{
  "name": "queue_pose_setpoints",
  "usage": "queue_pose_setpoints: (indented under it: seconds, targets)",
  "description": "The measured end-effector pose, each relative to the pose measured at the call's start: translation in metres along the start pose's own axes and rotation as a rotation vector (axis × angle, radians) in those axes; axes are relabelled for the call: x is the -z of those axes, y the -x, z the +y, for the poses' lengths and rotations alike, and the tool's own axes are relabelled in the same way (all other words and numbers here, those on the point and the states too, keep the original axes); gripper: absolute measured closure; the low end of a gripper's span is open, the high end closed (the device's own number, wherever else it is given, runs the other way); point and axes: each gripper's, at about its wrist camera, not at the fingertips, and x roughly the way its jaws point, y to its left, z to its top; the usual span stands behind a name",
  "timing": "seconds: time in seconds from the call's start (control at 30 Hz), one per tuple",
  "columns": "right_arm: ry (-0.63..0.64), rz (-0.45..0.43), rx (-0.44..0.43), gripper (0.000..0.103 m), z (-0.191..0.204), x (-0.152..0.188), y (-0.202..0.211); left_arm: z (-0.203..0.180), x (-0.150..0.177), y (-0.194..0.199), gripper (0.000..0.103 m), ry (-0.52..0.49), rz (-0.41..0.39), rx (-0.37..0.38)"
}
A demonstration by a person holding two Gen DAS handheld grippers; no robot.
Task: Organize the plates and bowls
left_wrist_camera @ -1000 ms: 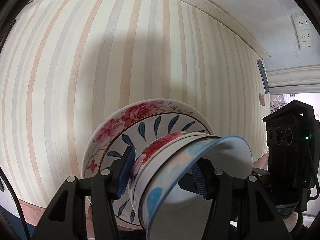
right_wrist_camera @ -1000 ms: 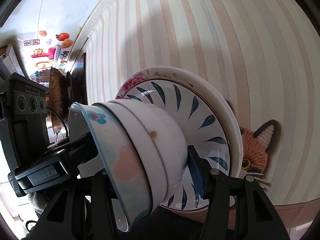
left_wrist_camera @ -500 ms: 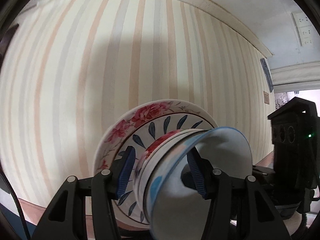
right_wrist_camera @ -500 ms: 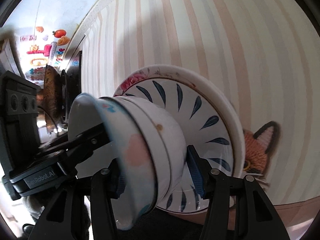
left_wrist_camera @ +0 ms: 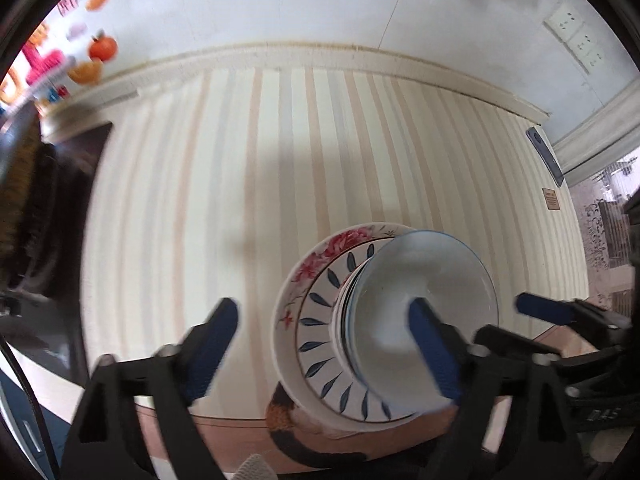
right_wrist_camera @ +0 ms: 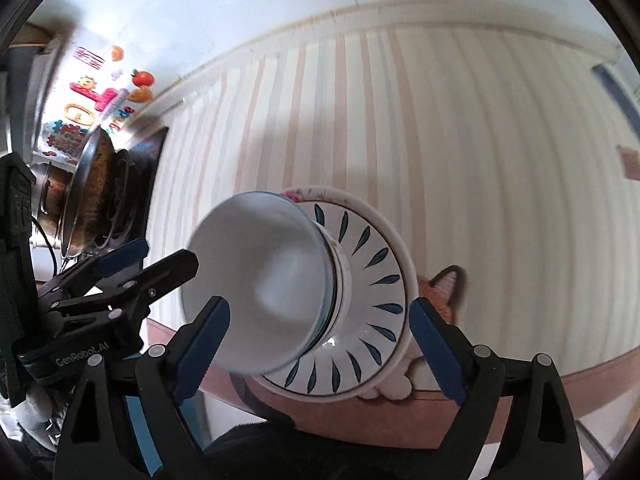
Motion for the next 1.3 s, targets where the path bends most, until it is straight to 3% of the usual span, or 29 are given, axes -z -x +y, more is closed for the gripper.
queue_pose_setpoints:
  seconds: [0.23, 0.5, 1.0, 1.3]
  targets:
    - [0.051, -0.159, 0.080, 0.003, 0.013, 0.038, 0.058, 0.001, 0.027, 0.043, 0.009, 0.026, -0.115, -0.056]
    - [0.088, -0.271, 0.120, 0.002, 0.024, 0.092, 0.118, -0.004, 0.071, 0.106, 0.005, 0.064, -0.286, -0.130]
    - [0.149, -0.454, 0.149, 0.001, 0.068, 0.206, 0.221, -0.024, 0.176, 0.220, 0.005, 0.098, -0.474, -0.160]
    - [0.139, -0.563, 0.177, 0.001, 0.106, 0.290, 0.272, -0.020, 0.242, 0.266, 0.005, 0.079, -0.531, -0.165]
